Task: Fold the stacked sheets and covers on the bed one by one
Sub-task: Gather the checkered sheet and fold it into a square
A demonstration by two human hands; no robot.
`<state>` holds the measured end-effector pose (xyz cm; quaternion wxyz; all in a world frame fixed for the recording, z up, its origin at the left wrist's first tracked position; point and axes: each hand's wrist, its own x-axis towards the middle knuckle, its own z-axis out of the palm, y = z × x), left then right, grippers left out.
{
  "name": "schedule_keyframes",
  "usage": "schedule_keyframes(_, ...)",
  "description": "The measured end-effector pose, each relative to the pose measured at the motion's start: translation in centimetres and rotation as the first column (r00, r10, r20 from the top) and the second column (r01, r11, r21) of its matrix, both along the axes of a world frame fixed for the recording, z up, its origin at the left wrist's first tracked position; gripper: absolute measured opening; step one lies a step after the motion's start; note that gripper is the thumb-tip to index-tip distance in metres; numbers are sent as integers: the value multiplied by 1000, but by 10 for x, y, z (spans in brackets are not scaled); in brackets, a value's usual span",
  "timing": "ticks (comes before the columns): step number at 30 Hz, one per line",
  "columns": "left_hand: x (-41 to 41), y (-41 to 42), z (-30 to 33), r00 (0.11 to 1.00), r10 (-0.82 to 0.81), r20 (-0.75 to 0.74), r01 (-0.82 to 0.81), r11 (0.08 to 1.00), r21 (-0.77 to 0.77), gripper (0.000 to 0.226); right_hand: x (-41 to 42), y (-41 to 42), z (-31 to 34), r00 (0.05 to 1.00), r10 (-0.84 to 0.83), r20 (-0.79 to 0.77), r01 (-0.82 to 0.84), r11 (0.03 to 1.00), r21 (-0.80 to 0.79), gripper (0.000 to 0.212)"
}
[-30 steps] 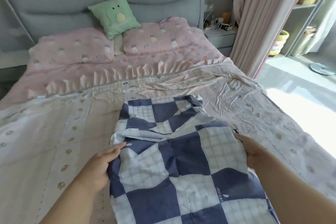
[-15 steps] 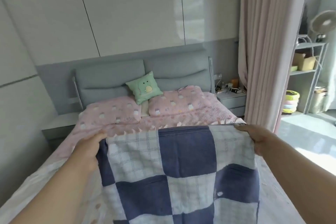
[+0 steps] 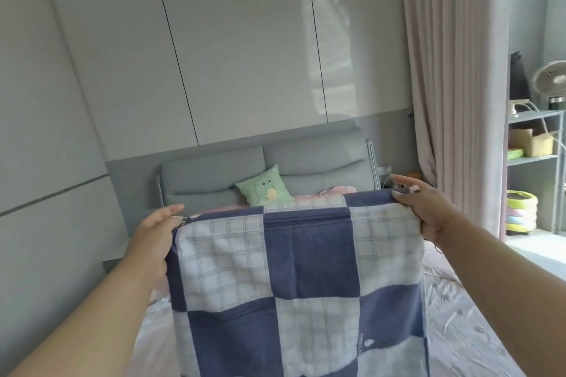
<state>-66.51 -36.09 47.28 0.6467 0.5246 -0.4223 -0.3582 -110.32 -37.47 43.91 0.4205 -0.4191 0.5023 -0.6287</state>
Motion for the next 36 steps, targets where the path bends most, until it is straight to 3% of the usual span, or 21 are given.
schedule_keyframes(3, -1, 9, 15, 997, -62, 51, 61, 998, 12, 42, 0, -9, 18, 995, 4, -104, -2, 1000, 26, 34)
schedule_keyframes(6, 4, 12, 34, 992, -125, 3, 125, 990, -70, 49, -3, -11, 38, 999, 15, -42, -16, 1000, -12, 25)
schedule_keyframes(9, 14, 2, 40, 991, -131, -4, 131, 991, -19, 20, -4, -10, 50, 994, 109, 8, -109, 983, 146, 9)
schedule_keyframes(11, 19, -1, 37, 995, -83, 48, 81, 996, 41, 7, -5, -15, 47, 990, 125, -70, -110, 976, 190, 20)
schedule_keyframes(14, 24, -5, 36, 996, -17, 90, 15, 1000, 22, 25, -5, -22, 47, 982, 81, -173, -69, 995, 75, 22)
schedule_keyframes(20, 30, -3, 24, 994, -94, 53, 81, 976, 202, 51, 1, -17, 37, 986, 63, -152, -46, 993, 113, 22)
schedule_keyframes(22, 26, 0, 15, 992, -124, 24, 115, 967, 226, 37, 1, -18, 31, 987, 21, -157, -7, 996, 91, 22)
schedule_keyframes(24, 23, -2, 5, 989, -111, 96, 87, 969, 231, 10, 4, -17, 27, 982, 15, -189, 2, 996, 90, 24)
schedule_keyframes(27, 29, -6, -2, 972, -8, 236, -30, 987, 158, 15, 8, -11, 23, 980, 22, -198, -3, 995, 95, 40)
schedule_keyframes(30, 37, -12, -10, 951, 33, 306, -73, 990, 121, 22, 9, -13, 17, 904, -86, -419, 123, 991, 60, 41)
schedule_keyframes(33, 37, -15, -14, 923, 97, 371, -141, 986, 93, 19, 15, -11, 12, 918, -166, -359, 188, 982, 25, 38)
schedule_keyframes(36, 31, -16, -16, 931, 128, 341, -167, 982, 88, 16, 14, -13, 2, 903, -183, -388, 212, 977, 33, 37)
